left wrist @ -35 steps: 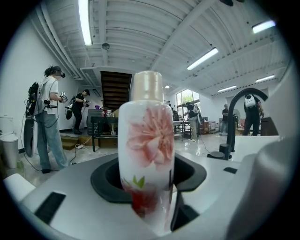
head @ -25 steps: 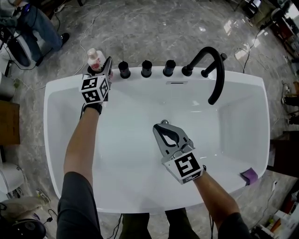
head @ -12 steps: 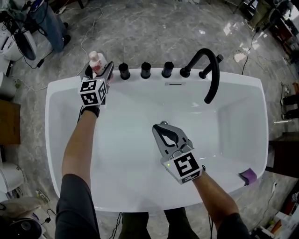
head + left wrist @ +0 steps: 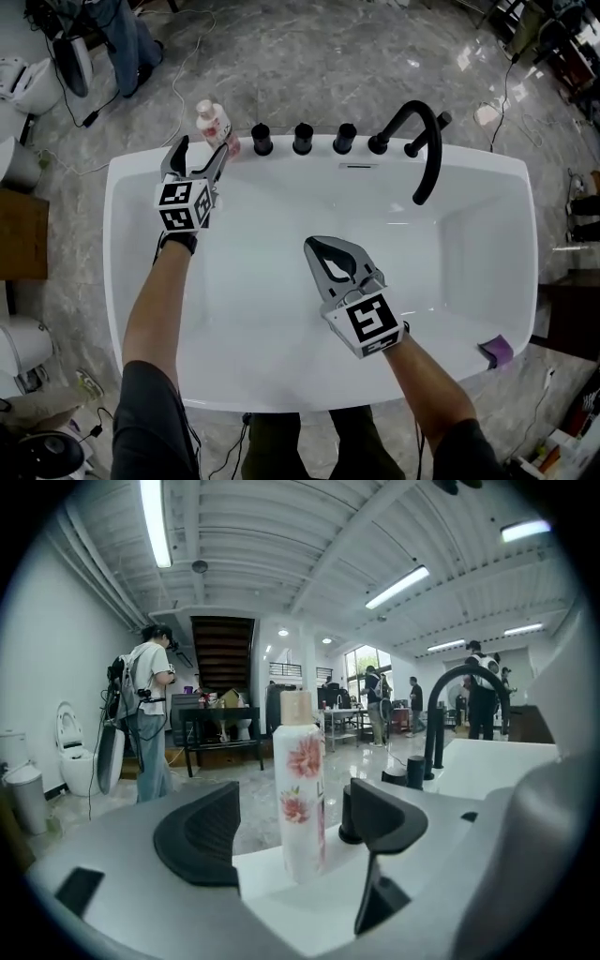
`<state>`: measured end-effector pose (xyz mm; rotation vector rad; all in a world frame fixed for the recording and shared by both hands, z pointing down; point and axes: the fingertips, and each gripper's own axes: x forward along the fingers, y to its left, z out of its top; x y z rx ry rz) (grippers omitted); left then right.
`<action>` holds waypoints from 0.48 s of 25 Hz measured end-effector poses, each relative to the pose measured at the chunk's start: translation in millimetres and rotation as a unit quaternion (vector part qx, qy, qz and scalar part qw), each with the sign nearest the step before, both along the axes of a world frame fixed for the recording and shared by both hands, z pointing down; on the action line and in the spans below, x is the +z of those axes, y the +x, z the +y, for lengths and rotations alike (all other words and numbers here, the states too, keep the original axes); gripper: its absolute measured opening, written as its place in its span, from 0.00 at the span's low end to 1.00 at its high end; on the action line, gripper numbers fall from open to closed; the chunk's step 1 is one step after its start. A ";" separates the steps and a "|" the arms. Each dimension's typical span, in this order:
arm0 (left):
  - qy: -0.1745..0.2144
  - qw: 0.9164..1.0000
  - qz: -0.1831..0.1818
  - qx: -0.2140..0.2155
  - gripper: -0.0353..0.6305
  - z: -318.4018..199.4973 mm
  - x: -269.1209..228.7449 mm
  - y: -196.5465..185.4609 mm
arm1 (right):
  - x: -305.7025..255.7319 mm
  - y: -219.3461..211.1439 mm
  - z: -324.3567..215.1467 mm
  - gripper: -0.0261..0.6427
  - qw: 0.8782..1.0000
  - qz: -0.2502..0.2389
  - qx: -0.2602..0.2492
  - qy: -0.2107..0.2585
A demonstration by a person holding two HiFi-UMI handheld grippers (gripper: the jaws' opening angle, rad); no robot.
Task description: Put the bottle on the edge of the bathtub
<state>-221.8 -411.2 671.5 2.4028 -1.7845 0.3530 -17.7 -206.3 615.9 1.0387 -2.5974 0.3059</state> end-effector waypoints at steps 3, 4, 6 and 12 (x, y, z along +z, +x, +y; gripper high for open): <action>-0.016 1.000 -0.008 0.011 0.59 23.1 -6.6 1.5 | -15.0 -7.7 2.3 0.04 1.000 -0.004 -0.004 0.002; -0.021 1.000 -0.010 0.014 0.57 30.3 -9.9 2.2 | -20.6 -10.1 2.9 0.04 1.000 -0.005 -0.005 0.004; -0.028 0.999 -0.014 0.020 0.54 43.7 -19.6 3.7 | -33.5 -14.5 4.2 0.04 1.000 -0.007 -0.008 0.007; -0.032 0.999 -0.014 0.020 0.39 82.1 -65.1 5.3 | -74.1 -21.9 8.5 0.04 1.000 -0.007 -0.014 0.016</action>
